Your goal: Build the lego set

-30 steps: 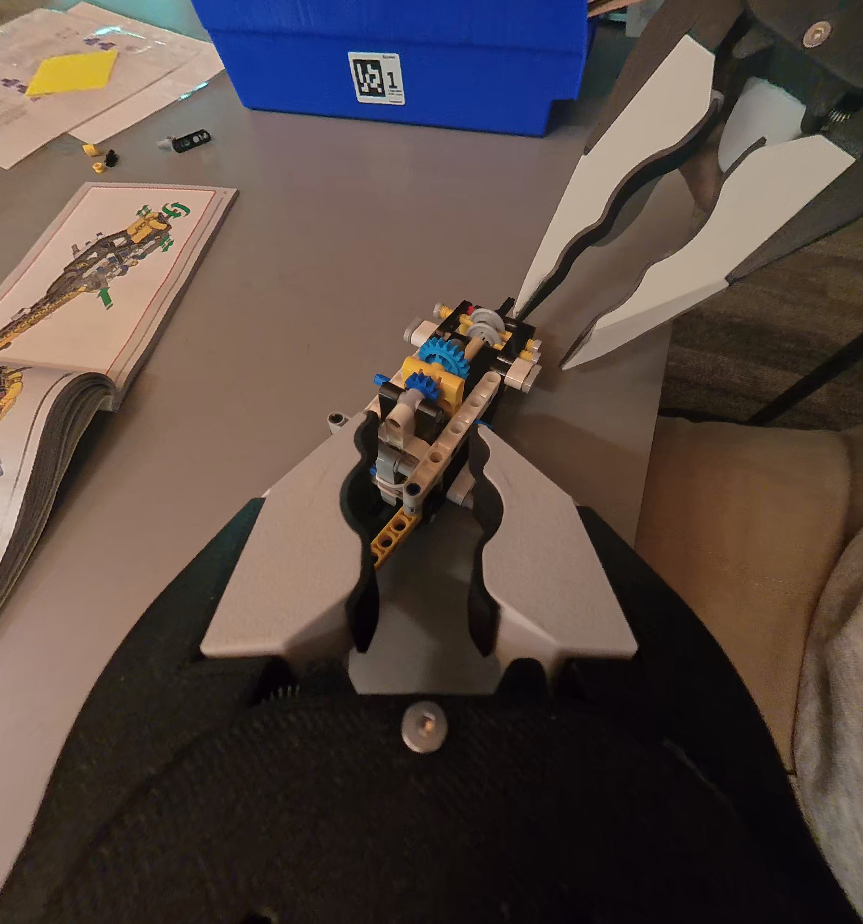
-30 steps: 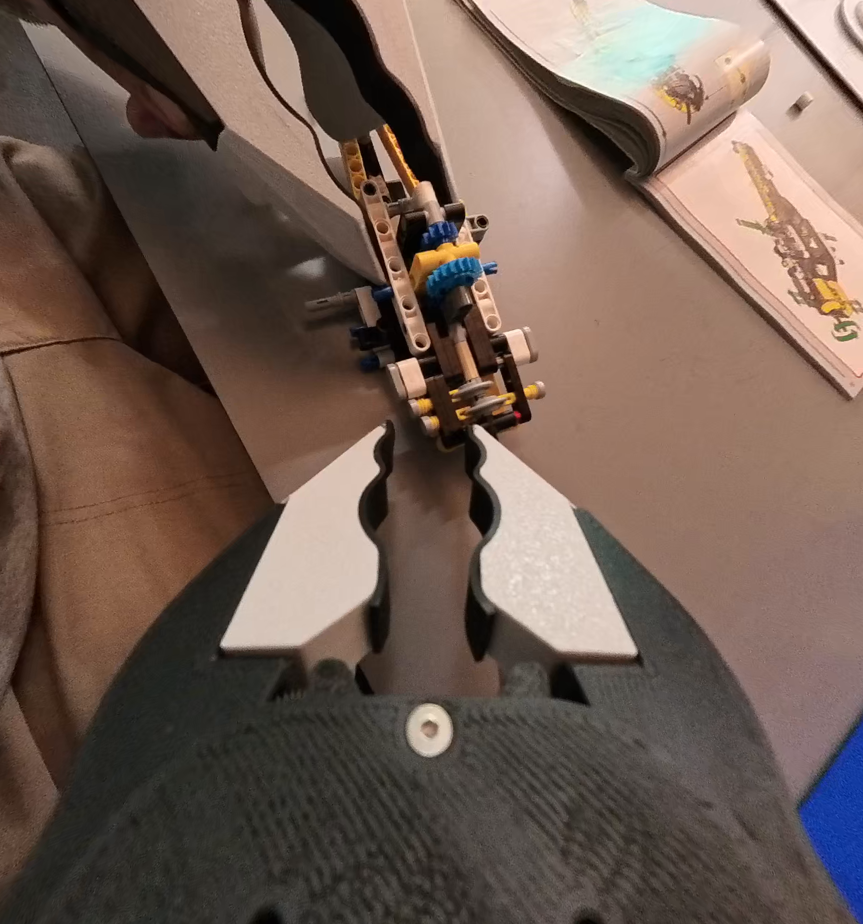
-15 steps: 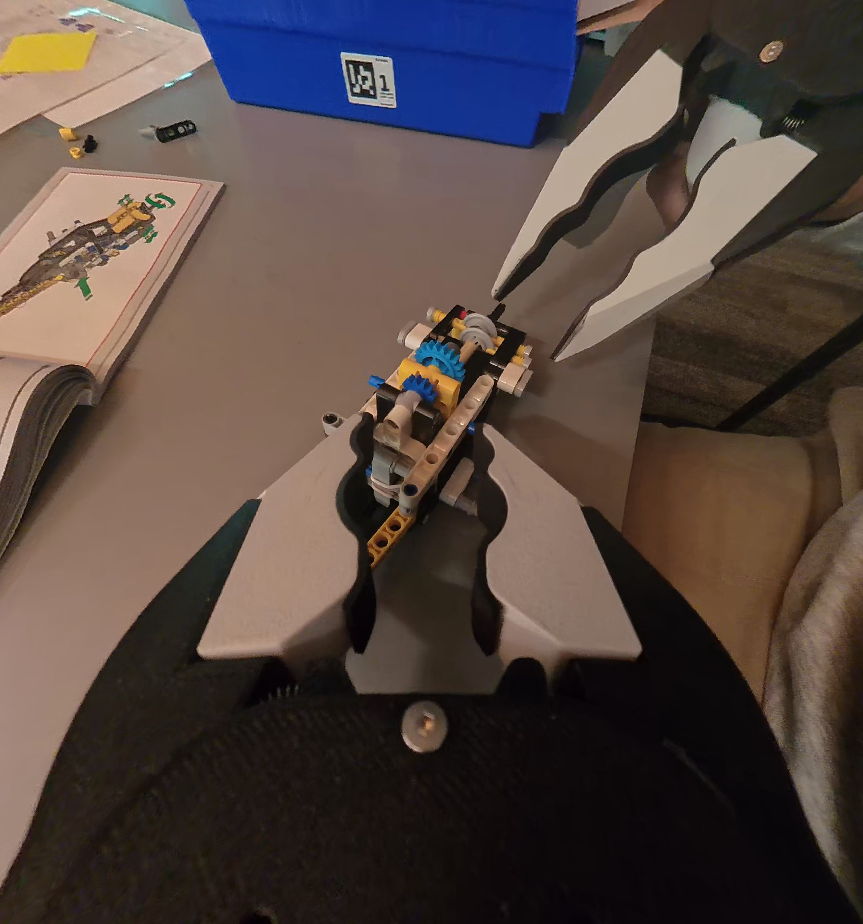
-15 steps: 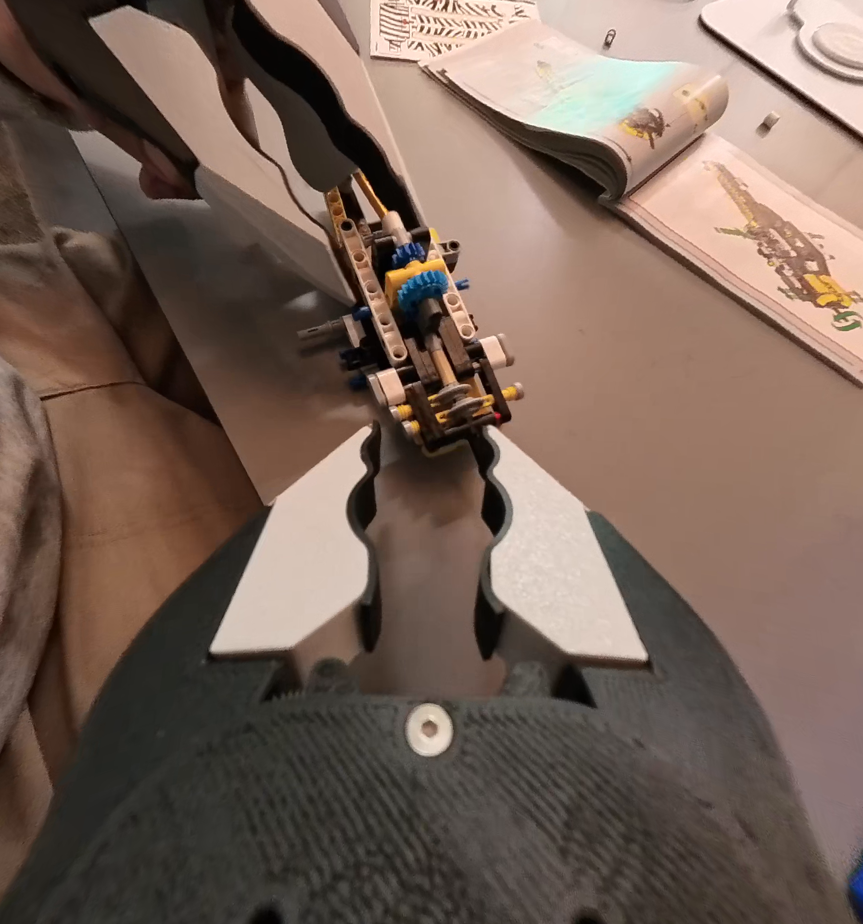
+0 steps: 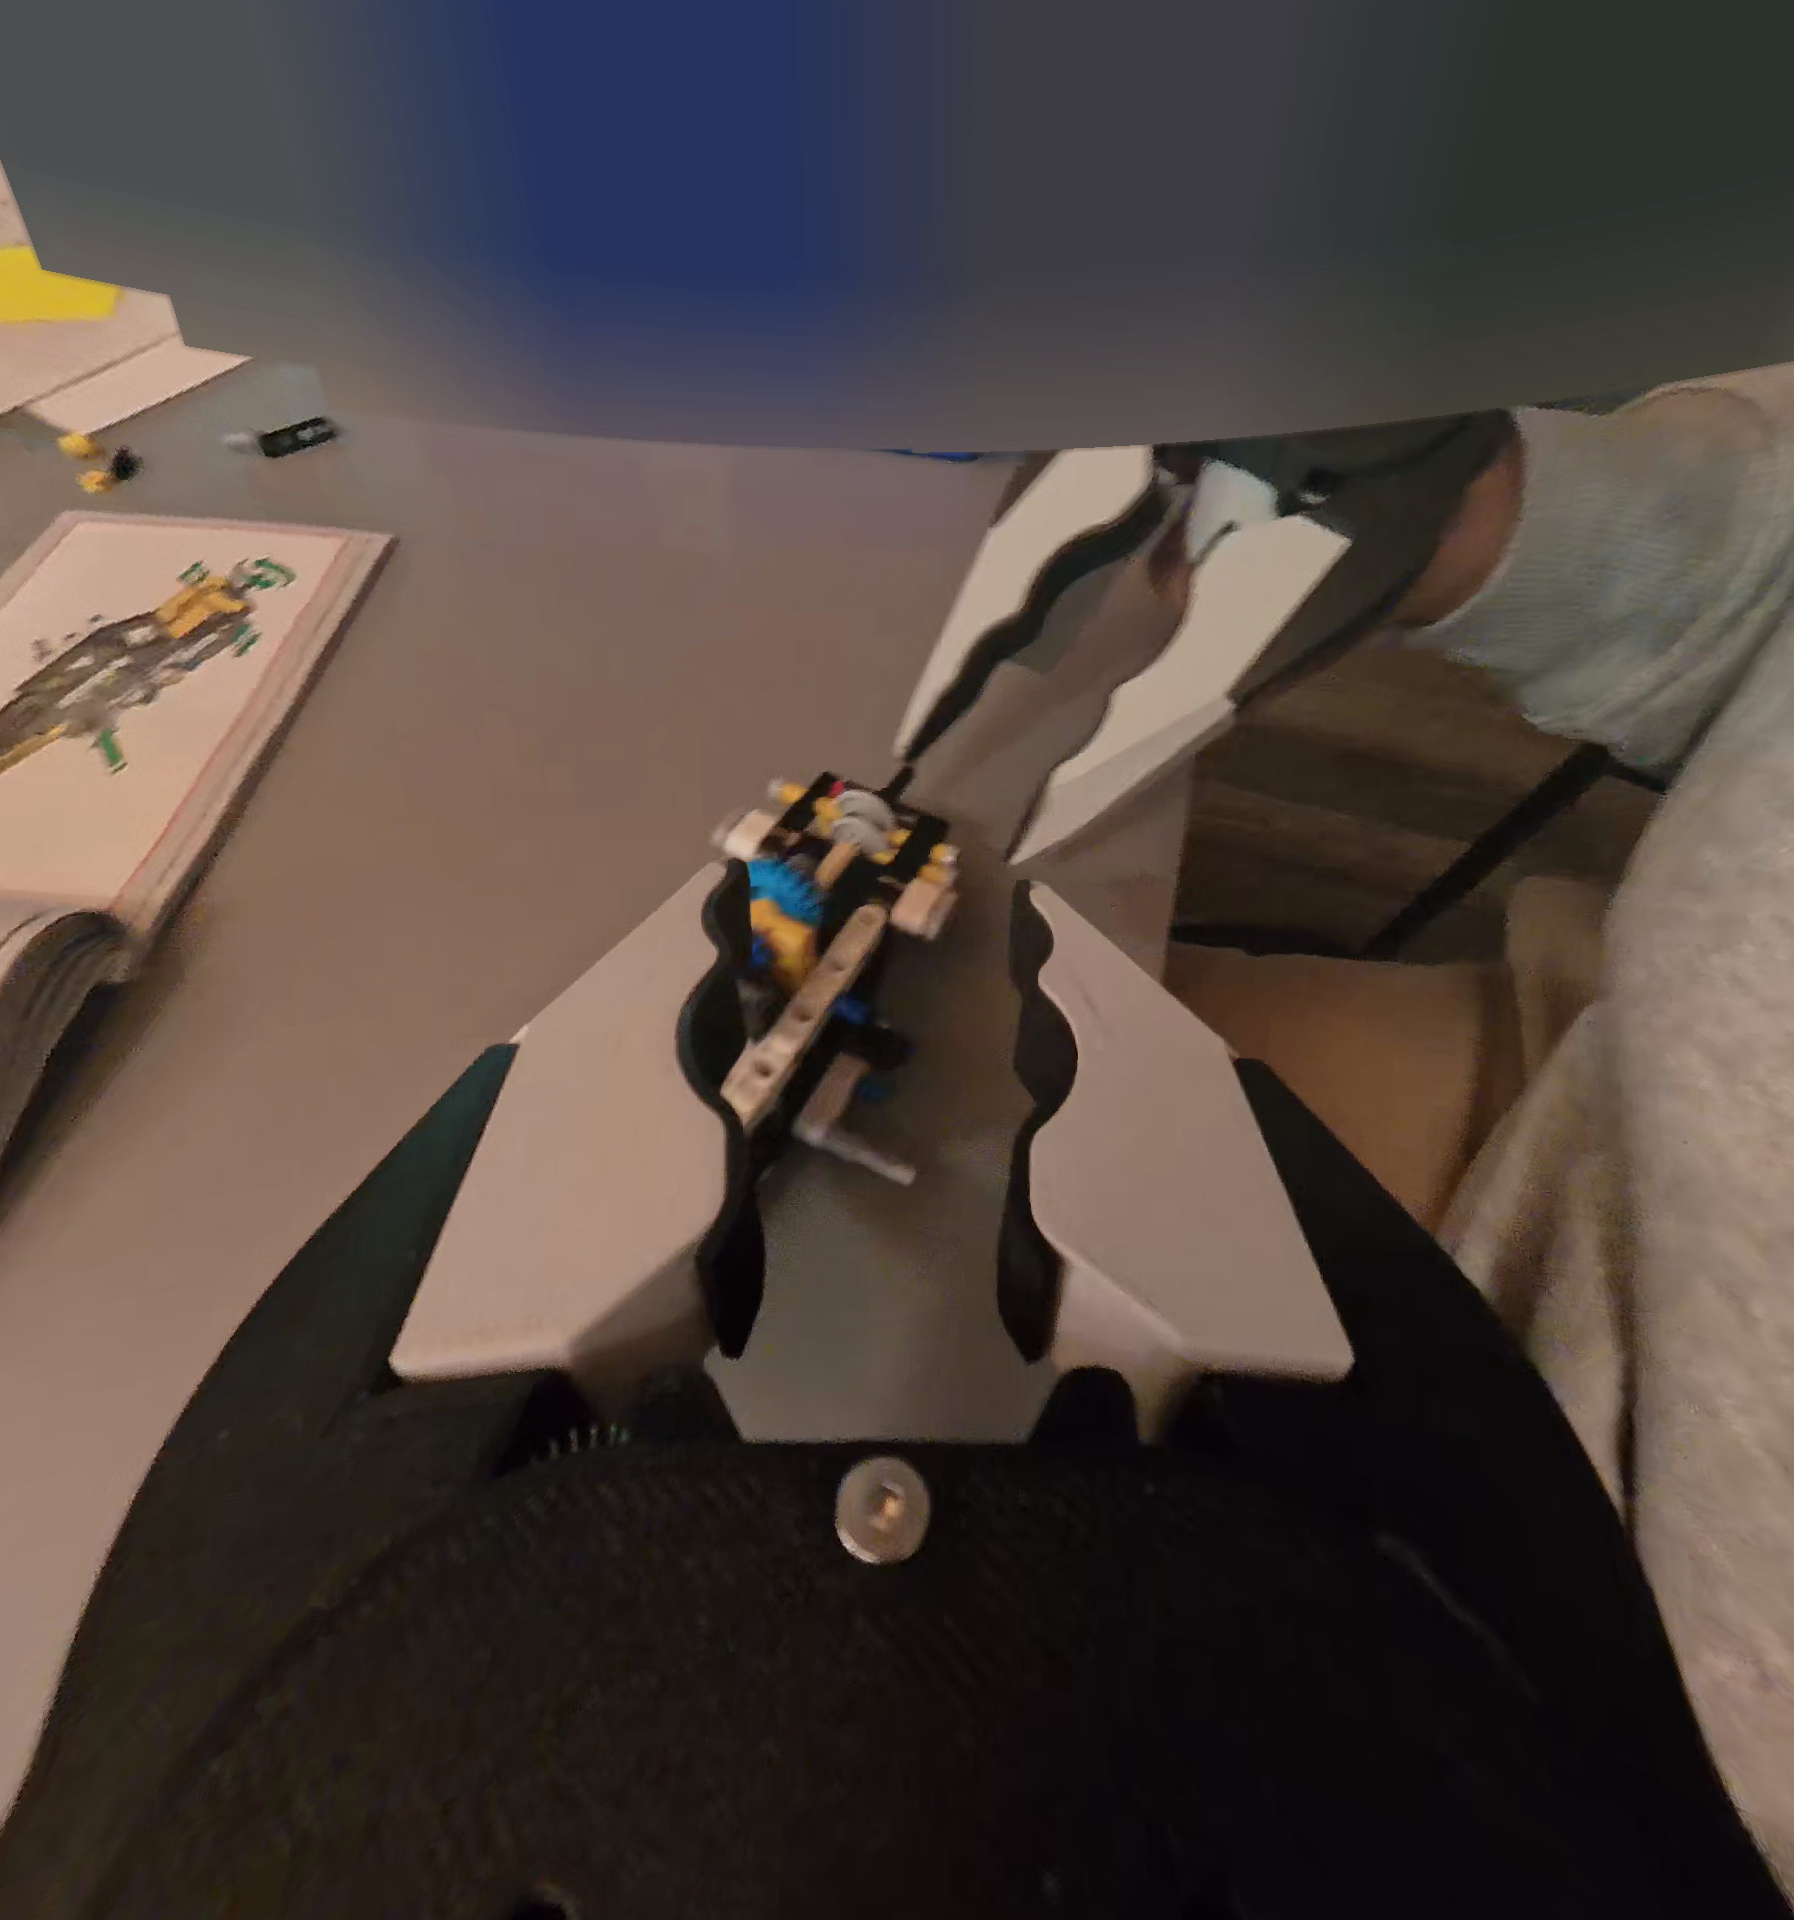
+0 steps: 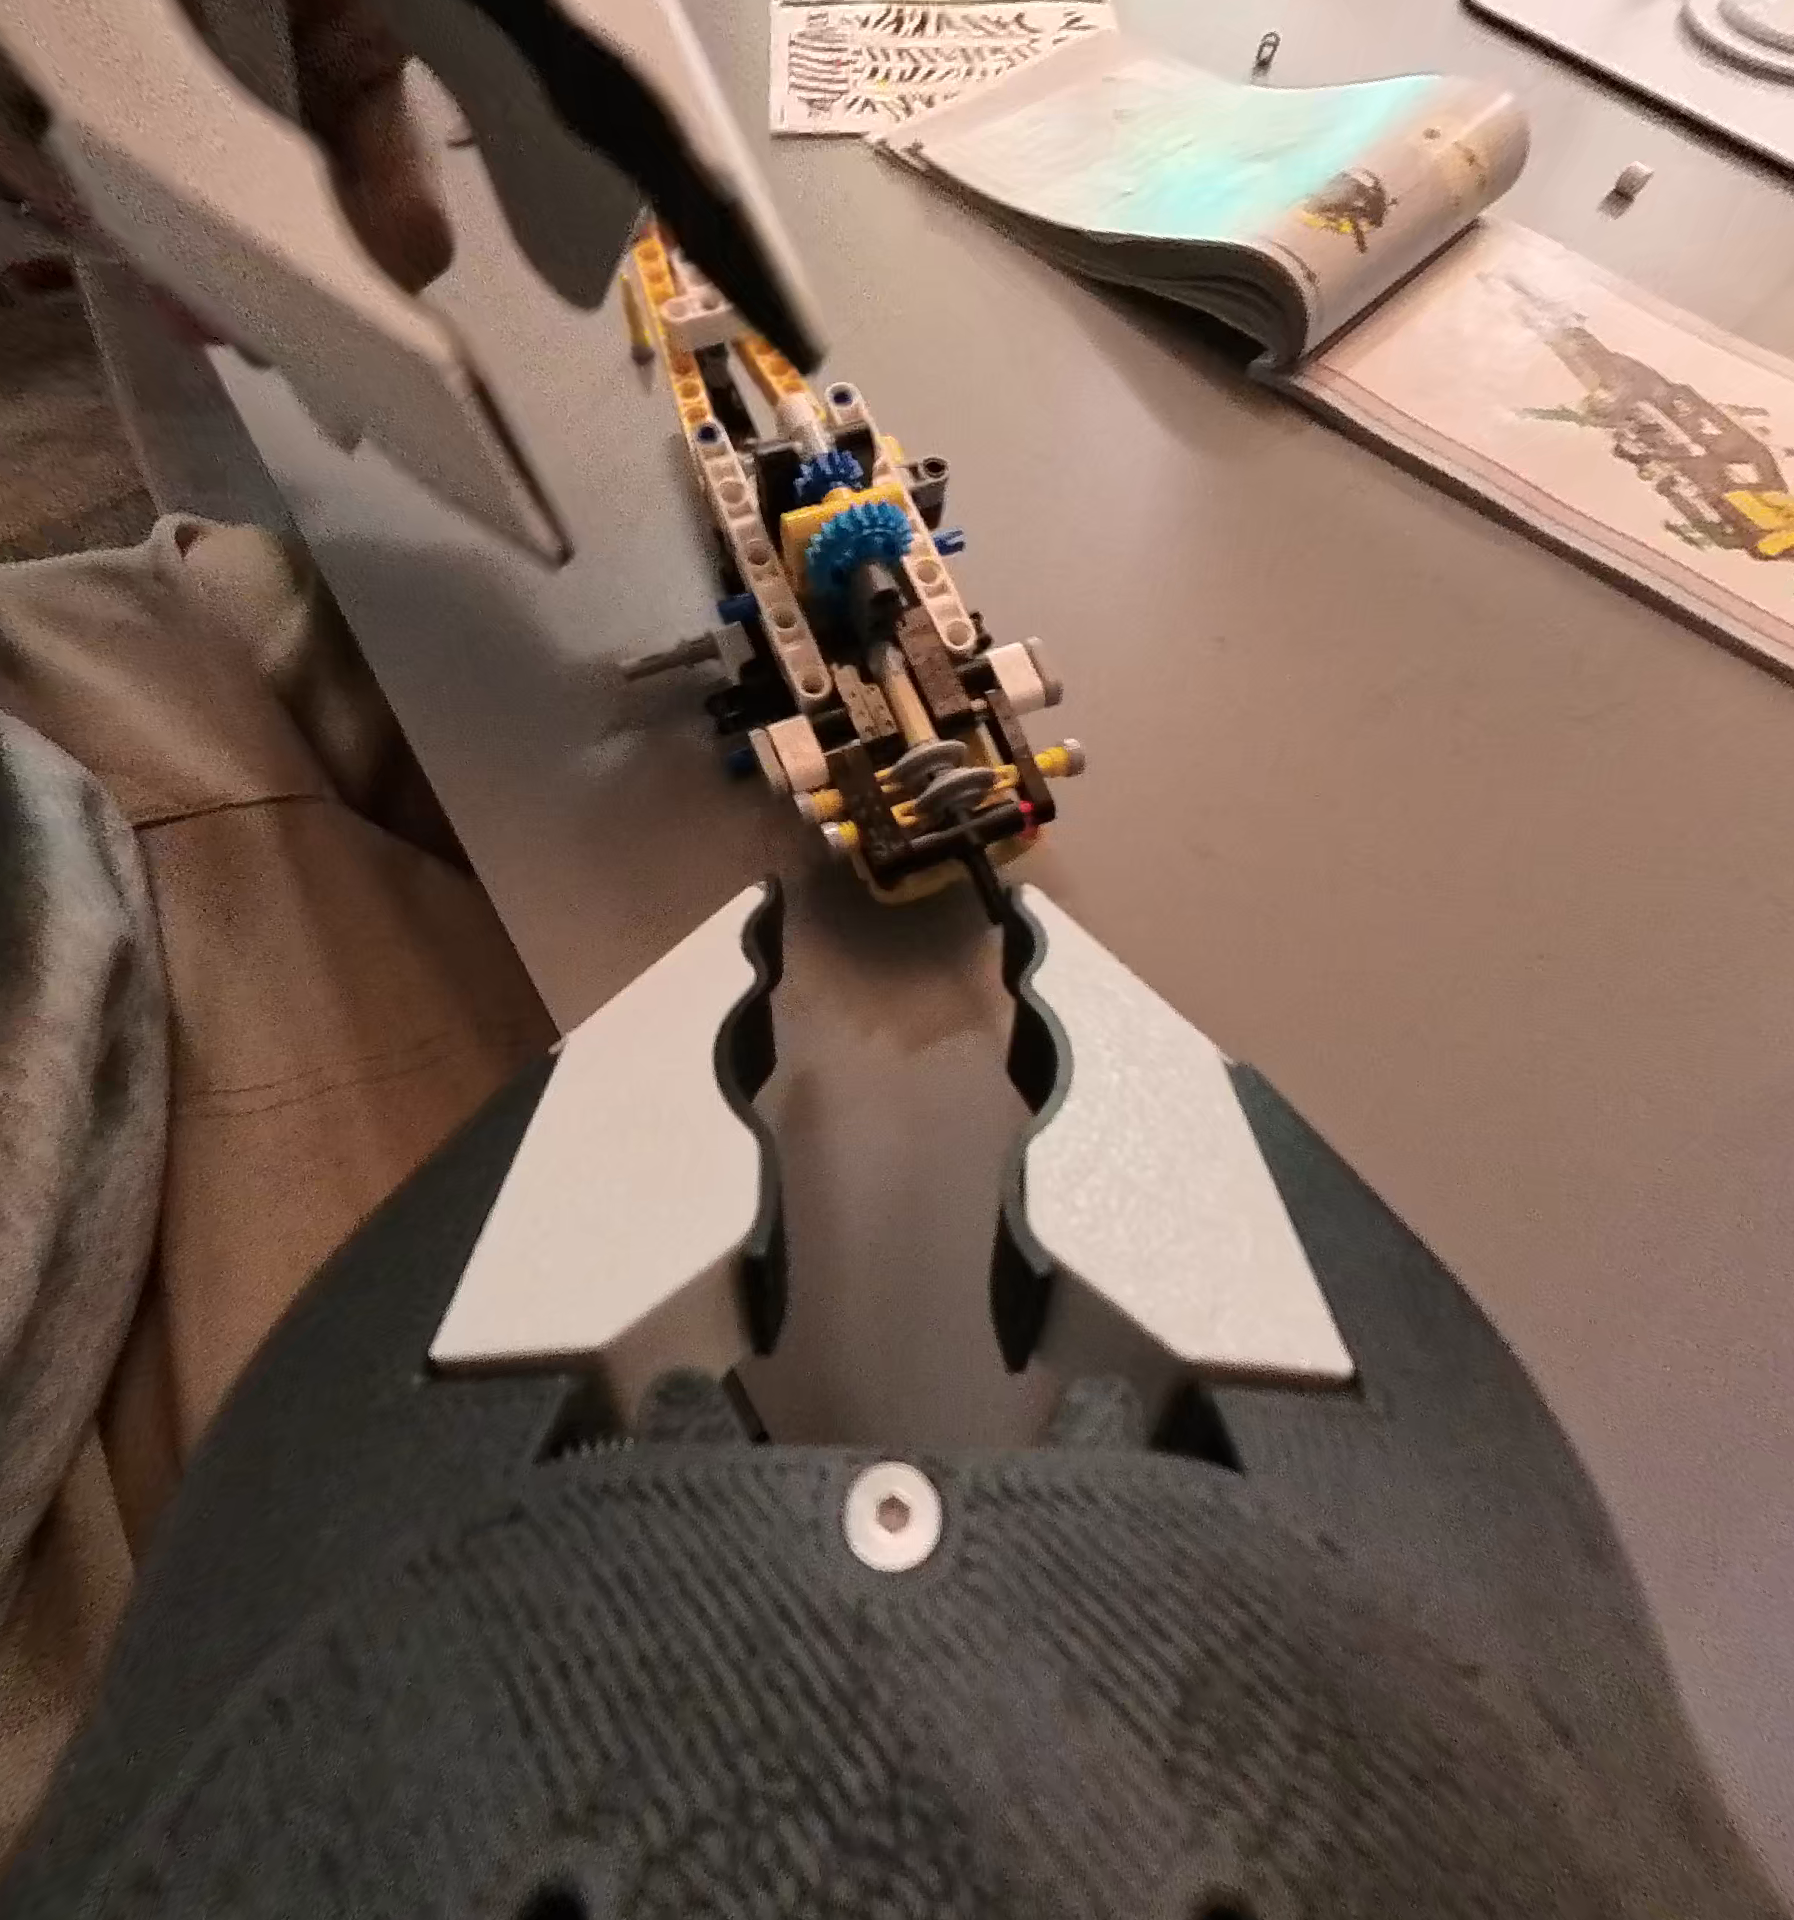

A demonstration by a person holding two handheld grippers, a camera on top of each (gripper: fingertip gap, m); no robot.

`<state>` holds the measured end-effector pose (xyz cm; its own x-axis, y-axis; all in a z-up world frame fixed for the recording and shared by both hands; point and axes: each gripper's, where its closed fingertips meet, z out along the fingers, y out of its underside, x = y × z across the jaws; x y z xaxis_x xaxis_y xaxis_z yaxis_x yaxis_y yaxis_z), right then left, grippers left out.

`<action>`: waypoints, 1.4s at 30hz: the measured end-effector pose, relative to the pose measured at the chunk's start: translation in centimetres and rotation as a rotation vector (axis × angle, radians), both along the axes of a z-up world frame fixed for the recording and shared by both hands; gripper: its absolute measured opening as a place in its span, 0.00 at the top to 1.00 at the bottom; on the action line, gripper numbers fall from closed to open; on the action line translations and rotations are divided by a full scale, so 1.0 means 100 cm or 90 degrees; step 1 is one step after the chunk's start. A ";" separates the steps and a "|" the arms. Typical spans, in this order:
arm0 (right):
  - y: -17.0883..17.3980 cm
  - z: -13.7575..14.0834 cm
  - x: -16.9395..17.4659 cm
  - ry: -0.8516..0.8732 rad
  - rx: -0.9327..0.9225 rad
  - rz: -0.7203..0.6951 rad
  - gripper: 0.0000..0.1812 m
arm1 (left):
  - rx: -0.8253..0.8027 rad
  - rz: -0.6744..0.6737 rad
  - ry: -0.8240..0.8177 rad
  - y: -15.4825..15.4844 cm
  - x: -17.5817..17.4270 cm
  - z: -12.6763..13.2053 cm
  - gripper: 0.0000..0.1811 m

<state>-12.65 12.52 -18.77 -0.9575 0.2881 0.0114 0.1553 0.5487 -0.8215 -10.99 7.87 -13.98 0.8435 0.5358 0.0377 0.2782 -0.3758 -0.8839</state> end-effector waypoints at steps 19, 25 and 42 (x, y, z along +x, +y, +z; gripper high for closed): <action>0.003 0.017 -0.009 -0.023 -0.112 -0.050 0.79 | -0.010 0.074 0.021 -0.013 -0.026 0.010 0.71; 0.008 0.027 -0.021 0.042 -0.146 -0.090 0.80 | -0.002 0.176 0.030 -0.056 -0.020 0.009 0.73; 0.011 0.020 -0.034 0.056 -0.118 -0.144 0.86 | -0.208 0.737 -0.103 -0.346 0.055 -0.064 0.84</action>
